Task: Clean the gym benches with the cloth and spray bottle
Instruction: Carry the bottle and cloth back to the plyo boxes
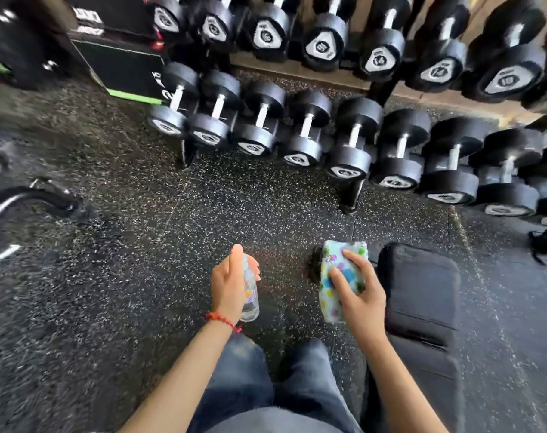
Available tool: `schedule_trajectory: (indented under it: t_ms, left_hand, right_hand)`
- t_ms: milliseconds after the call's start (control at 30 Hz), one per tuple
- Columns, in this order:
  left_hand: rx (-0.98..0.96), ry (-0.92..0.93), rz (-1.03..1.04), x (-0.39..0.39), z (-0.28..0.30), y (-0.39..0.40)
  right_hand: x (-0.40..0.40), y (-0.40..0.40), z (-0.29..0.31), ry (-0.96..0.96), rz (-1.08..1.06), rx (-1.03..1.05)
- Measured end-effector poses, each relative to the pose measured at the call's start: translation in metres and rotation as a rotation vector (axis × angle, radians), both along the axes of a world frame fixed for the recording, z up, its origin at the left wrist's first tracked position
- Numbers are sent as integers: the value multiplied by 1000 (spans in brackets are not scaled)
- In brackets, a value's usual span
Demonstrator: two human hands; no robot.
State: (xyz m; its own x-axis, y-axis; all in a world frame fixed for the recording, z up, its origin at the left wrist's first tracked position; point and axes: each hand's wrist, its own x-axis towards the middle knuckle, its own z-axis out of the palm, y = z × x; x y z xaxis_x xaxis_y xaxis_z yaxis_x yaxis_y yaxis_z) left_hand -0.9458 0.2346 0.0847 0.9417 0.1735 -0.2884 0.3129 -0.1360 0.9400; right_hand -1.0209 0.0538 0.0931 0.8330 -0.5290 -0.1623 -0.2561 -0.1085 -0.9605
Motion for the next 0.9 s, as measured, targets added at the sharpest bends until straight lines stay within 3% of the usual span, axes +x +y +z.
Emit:
schedule_trajectory:
  t_ms: [433, 900]
  left_hand:
    - [-71, 47, 368, 60, 11, 227]
    - [-88, 112, 552, 151, 2, 327]
  right_hand:
    - [123, 212, 14, 6, 385, 28]
    - [269, 325, 15, 2, 675, 11]
